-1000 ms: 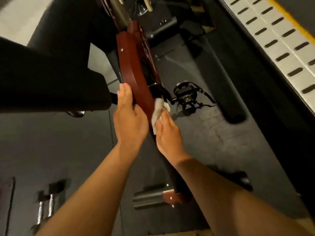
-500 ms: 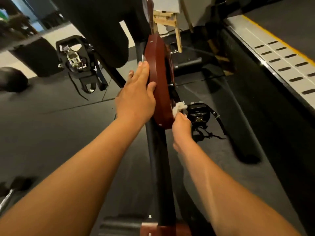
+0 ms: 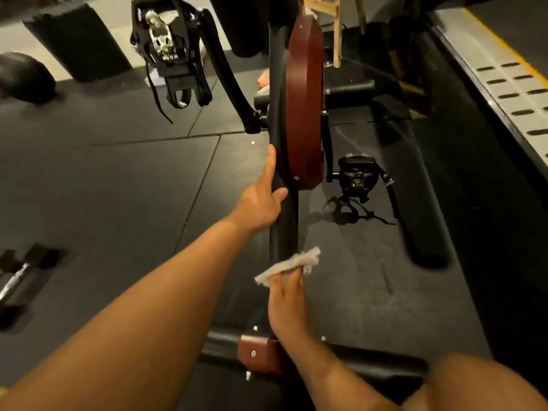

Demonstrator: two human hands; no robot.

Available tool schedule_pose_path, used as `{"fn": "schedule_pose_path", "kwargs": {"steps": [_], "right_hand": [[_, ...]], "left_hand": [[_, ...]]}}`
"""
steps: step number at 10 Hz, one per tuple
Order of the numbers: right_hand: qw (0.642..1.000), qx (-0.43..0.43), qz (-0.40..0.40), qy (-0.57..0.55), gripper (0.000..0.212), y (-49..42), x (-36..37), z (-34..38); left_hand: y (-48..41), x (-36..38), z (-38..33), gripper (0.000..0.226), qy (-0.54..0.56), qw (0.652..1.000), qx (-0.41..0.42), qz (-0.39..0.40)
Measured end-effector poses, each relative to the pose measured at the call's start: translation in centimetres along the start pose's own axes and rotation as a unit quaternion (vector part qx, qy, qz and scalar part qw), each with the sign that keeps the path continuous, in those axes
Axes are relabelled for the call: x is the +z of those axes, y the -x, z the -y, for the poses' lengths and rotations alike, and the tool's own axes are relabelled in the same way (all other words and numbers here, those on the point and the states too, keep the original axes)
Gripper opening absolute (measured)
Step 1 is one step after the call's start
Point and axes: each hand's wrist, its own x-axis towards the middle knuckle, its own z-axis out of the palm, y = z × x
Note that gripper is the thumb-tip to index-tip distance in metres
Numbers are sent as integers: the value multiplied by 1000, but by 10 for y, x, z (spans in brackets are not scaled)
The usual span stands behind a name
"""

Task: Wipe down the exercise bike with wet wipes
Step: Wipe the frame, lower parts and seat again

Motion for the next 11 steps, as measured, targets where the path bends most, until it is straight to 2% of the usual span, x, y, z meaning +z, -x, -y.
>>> {"fn": "schedule_pose_path", "kwargs": {"steps": [1, 2, 3, 4, 5, 6, 7, 8, 9, 10, 11], "right_hand": [[998, 34, 13, -57, 60, 3, -5, -1], [995, 46, 21, -88, 81, -59, -18, 34], [990, 38, -9, -135, 79, -114, -23, 57], [990, 74, -6, -120, 29, -95, -24, 60], [974, 136, 33, -176, 33, -29, -3, 16], [966, 139, 43, -213, 72, 11, 36, -29], [992, 64, 50, -93, 48, 3, 17, -28], [989, 16, -90, -117, 19, -54, -12, 25], [997, 16, -81, 5, 46, -88, -30, 75], [992, -60, -101, 54, 80, -66, -8, 47], [996, -20, -69, -44, 84, 3, 21, -1]], "left_hand": [[-3, -5, 13, 82, 131, 991, 0, 27], [1, -1, 28, 64, 301, 952, -29, 43], [7, 10, 38, 41, 301, 954, -6, -16], [24, 20, 46, 49, 188, 982, 9, -32], [53, 41, 54, 64, -64, 994, 78, -31], [68, 56, 61, 74, -203, 972, 115, -34], [63, 49, 60, 71, -255, 960, 111, -31], [58, 27, 59, 61, -190, 975, 111, 3], [61, 13, 70, 56, -99, 989, 108, -16], [69, 13, 82, 54, -66, 992, 95, -41], [68, 16, 75, 54, -60, 988, 134, -38]]}}
